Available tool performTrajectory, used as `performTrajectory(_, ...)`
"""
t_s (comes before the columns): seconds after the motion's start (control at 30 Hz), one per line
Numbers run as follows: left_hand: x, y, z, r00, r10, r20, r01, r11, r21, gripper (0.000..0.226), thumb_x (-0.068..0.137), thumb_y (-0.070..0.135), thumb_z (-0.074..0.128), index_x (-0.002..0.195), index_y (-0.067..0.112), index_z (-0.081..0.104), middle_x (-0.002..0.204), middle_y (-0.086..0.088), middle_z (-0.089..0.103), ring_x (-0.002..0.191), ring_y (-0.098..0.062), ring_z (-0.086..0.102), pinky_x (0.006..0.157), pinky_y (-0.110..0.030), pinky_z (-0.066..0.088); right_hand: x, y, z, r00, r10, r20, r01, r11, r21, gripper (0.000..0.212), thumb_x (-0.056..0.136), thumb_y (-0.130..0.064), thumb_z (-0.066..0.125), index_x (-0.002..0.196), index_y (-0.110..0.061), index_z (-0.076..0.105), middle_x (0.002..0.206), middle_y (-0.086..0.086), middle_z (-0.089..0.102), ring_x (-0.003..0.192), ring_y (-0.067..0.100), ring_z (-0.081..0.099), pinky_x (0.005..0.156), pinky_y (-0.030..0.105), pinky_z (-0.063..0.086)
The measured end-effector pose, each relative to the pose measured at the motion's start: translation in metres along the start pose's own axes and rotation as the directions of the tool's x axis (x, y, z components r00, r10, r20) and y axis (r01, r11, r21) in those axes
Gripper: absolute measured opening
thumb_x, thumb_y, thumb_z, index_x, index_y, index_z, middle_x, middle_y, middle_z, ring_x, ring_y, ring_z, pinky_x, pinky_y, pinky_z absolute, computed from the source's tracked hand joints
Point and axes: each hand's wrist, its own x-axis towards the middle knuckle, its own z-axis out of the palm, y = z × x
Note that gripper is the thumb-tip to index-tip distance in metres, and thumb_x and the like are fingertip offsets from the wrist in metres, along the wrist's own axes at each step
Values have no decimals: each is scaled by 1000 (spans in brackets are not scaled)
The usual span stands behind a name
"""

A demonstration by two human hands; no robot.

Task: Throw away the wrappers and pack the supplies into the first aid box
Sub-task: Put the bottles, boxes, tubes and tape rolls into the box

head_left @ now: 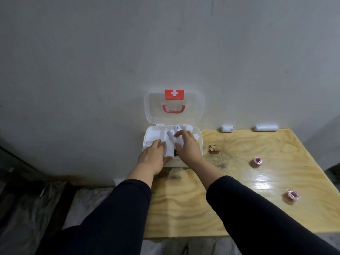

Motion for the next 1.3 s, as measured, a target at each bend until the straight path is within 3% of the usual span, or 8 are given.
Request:
performTrajectory(0.17, 1, -1, 1, 1000, -6, 19, 6, 1000, 0, 64, 95, 50, 44, 149, 21, 26, 159, 2, 18, 139, -32, 34, 109, -44, 38, 0, 2, 3, 999, 49, 6, -49, 998, 44, 47, 87, 2, 47, 127, -22, 47, 119, 10, 62, 88, 27, 61, 67, 32, 45)
performTrajectory(0.27, 0, 1, 1, 1000, -11, 19, 11, 1000, -1, 64, 96, 49, 44, 150, 21, 25, 160, 2, 17, 141, -34, 30, 111, -44, 34, -4, 7, 0, 997, 74, 7, -74, 990, 118, 60, 90, -6, 53, 141, -32, 32, 105, 7, 60, 82, 20, 55, 67, 27, 41)
performTrajectory(0.37, -1, 2, 1, 1000, -14, 18, 14, 1000, -8, 64, 96, 46, 45, 151, 20, 24, 160, 1, 17, 142, -35, 29, 113, -44, 32, -7, 7, -5, 999, 48, 22, -51, 992, 117, 59, 92, -10, 52, 144, -26, 30, 82, 4, 55, 68, 18, 51, 66, 28, 39)
performTrajectory(0.43, 0, 2, 1, 1000, -11, 20, 12, 1000, -9, 63, 97, 46, 46, 150, 20, 25, 160, 1, 17, 142, -35, 29, 113, -45, 32, -9, 7, -6, 999, 26, 29, -29, 995, 94, 50, 91, -8, 51, 139, -20, 40, 88, 8, 63, 76, 22, 59, 69, 26, 40)
performTrajectory(0.57, -1, 3, 0, 999, -17, 28, 17, 1000, -14, 64, 96, 45, 46, 151, 20, 24, 160, 0, 18, 141, -34, 30, 113, -45, 32, -7, 9, -2, 999, 23, 45, -26, 998, 53, 40, 89, -3, 54, 127, -14, 55, 125, 10, 62, 116, 24, 57, 88, 22, 40)
performTrajectory(0.83, 8, 11, -24, 993, 1, 115, -16, 991, 130, 67, 93, 52, 49, 148, 18, 32, 155, -6, 29, 140, -29, 33, 111, -45, 35, 2, 2, -23, 997, 11, 71, -8, 999, -43, 38, 87, -2, 58, 121, -17, 60, 125, 7, 63, 105, 21, 63, 81, 24, 49)
performTrajectory(0.97, 19, 32, -49, 997, 52, 52, -59, 988, 141, 61, 96, 48, 45, 148, 18, 34, 156, -5, 30, 141, -27, 33, 110, -44, 34, 10, -4, -51, 1000, 13, 21, -13, 1000, -22, 31, 86, -5, 58, 114, -17, 64, 112, 8, 67, 95, 22, 66, 79, 31, 55)
performTrajectory(1.3, 51, 131, -47, 967, 248, 62, -255, 958, 133, 45, 97, 33, 47, 141, 22, 46, 147, -3, 43, 133, -28, 44, 105, -43, 40, 6, 52, -128, 986, 152, -66, -161, 973, -168, 26, 87, -11, 56, 108, -21, 67, 104, 2, 70, 96, 22, 65, 71, 25, 45)
